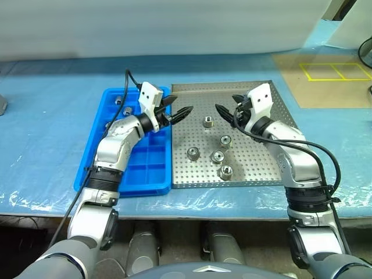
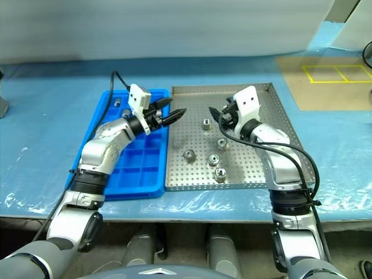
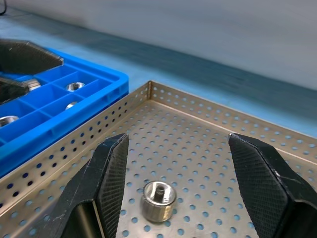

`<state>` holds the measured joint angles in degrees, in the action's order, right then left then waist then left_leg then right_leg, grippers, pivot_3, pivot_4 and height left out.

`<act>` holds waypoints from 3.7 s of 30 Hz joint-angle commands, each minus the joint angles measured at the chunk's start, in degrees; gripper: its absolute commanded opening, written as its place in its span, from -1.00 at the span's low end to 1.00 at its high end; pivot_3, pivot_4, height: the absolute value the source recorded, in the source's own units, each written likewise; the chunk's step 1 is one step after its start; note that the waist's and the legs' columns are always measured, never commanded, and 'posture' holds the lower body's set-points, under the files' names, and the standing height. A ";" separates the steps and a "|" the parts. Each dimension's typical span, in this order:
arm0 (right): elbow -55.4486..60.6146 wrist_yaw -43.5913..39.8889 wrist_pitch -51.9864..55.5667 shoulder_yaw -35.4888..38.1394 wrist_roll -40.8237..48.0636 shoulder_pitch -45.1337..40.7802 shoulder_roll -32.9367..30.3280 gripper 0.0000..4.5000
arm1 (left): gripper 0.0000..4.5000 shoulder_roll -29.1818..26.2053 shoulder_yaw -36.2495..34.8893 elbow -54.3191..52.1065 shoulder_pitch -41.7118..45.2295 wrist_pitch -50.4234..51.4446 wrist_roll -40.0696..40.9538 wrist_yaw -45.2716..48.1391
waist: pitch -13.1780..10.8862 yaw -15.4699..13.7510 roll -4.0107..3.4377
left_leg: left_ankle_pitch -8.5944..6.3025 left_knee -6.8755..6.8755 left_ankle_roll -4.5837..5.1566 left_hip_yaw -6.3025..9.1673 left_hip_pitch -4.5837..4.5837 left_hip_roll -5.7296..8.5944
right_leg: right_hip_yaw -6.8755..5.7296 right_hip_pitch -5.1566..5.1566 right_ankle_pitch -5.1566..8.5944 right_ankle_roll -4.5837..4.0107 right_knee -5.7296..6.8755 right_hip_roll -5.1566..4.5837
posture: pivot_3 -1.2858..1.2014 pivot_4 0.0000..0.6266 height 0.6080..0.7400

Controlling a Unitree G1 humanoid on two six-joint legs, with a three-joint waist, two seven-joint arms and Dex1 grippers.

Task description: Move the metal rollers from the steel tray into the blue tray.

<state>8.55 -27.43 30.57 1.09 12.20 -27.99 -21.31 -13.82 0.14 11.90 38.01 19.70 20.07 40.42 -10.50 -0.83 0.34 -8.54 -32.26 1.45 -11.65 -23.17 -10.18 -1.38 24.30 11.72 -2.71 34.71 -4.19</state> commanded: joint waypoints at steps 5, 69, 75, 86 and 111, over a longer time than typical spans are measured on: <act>-0.43 -0.88 -2.33 0.09 0.68 -1.40 0.29 0.48 | 0.75 -2.61 -2.66 -3.46 -0.35 -1.60 1.54 0.49 | 0.00 -0.07 0.00 | 0.00 0.00 0.00 0.00 -0.01 0.00 | -0.01 0.00 0.00 0.00 0.00 0.00 | -0.10 -0.52 1.00; 16.40 5.09 4.39 2.73 0.43 14.66 -5.20 0.48 | 0.75 -1.29 27.99 37.12 19.81 -29.11 -27.57 34.98 | 0.02 2.00 -0.02 | -0.03 -0.01 0.05 0.00 0.07 0.08 | 0.03 -0.07 0.03 0.06 -0.05 -0.02 | -0.31 -0.52 1.00; 15.65 5.92 3.66 2.01 -0.75 14.96 -5.39 0.48 | 0.75 -1.00 28.76 41.03 19.88 -29.95 -31.10 33.78 | 0.03 2.32 -0.03 | -0.03 -0.04 0.05 0.00 0.15 0.05 | 0.03 -0.13 0.03 0.06 -0.02 -0.01 | -0.32 -0.52 1.00; 14.52 6.24 2.82 1.34 -1.62 13.97 -4.81 0.50 | -0.08 0.09 26.74 41.02 20.44 -32.05 -31.06 34.16 | 0.05 2.85 -0.06 | -0.05 -0.15 0.08 0.04 0.30 0.13 | 0.03 -0.36 0.21 0.38 -0.04 -0.09 | -0.31 -0.52 1.00; 9.69 -6.51 3.25 -3.38 5.29 0.63 -4.18 0.50 | -0.15 -18.16 -0.67 -11.41 -3.09 -1.34 -7.14 23.24 | -0.03 1.64 -0.14 | -0.05 0.03 0.07 0.01 0.06 -0.01 | -0.06 -0.04 0.04 0.00 -0.01 -0.06 | -0.06 -0.52 1.00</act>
<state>18.14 -31.77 35.03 -1.20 15.97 -25.81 -25.87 -30.85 3.33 4.80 35.21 16.31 10.48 66.20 -10.52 0.81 0.20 -8.58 -32.22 1.51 -11.64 -23.12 -10.21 -1.45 24.27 11.77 -2.72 34.71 -4.25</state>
